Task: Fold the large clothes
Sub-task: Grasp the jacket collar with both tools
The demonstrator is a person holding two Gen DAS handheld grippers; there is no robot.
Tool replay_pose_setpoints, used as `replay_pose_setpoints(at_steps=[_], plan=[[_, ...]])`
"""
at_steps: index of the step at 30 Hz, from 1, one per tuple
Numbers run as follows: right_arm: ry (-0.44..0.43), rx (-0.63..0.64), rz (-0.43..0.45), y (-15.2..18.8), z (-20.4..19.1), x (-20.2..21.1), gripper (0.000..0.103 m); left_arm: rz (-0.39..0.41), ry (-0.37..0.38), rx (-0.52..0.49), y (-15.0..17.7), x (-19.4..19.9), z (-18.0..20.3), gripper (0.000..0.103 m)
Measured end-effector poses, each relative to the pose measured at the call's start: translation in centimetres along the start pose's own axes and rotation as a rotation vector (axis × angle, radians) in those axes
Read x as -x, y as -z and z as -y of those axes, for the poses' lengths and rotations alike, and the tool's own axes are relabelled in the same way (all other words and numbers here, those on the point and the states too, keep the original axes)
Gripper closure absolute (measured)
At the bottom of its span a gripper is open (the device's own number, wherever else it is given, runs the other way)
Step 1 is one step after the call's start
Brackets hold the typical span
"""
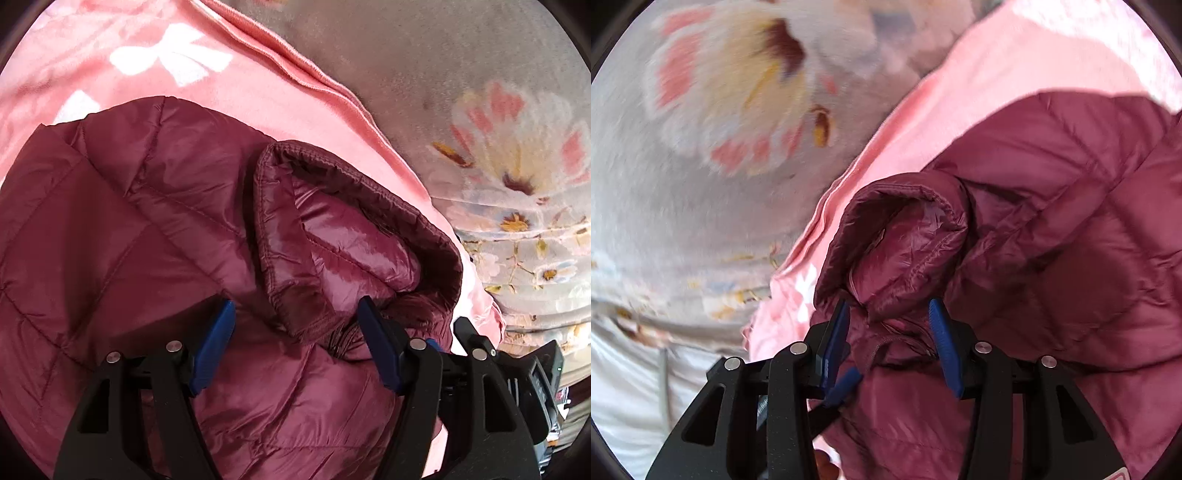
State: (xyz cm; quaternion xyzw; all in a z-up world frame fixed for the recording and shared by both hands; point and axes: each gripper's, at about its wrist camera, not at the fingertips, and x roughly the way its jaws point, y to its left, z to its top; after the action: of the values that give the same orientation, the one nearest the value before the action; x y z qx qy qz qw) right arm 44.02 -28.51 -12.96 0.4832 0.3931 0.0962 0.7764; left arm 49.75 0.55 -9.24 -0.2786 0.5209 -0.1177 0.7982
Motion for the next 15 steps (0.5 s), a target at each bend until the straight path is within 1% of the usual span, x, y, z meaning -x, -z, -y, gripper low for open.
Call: replay_pose_setpoints(at_steps=[2,3,5,7,8,10,13,15], plan=[[0.014,0.0,-0.003,-0.1,-0.2,-0.7,0.057,-0.005,-0.008,-0.004,-0.2,-0.3,0.2,0.041],[0.027,0.009,-0.005,-0.2,-0.3,-1.1,0.057,-0.007,-0.012,-0.008,-0.3,-0.4,0.3,0.044],[0.07,0.06,-0.013,-0.4,-1.0,-1.9,0.061,-0.016,-0.029,-0.022,-0.3,-0.9,0.6,0.05],[0.104,0.138,-0.021,-0.1,-1.6,-2.1,0.077,-0.025,-0.059,-0.053,-0.3,-1.4,0.8,0.067],[0.125,0.187,-0.022,0.2,-2.0,-2.0,0.08,-0.031,-0.073,-0.074,-0.2,-1.6,1.0,0.071],[0.186,0.311,-0.01,1.2,-2.8,-1.2,0.092,-0.028,-0.097,-0.109,0.0,-1.9,1.2,0.078],[0.252,0.425,0.009,2.3,-2.8,0.0,0.094,-0.006,-0.127,-0.169,0.5,-1.8,1.5,0.082],[0.294,0.464,0.012,2.5,-2.2,0.0,0.094,0.009,-0.139,-0.199,0.9,-1.9,1.6,0.083]])
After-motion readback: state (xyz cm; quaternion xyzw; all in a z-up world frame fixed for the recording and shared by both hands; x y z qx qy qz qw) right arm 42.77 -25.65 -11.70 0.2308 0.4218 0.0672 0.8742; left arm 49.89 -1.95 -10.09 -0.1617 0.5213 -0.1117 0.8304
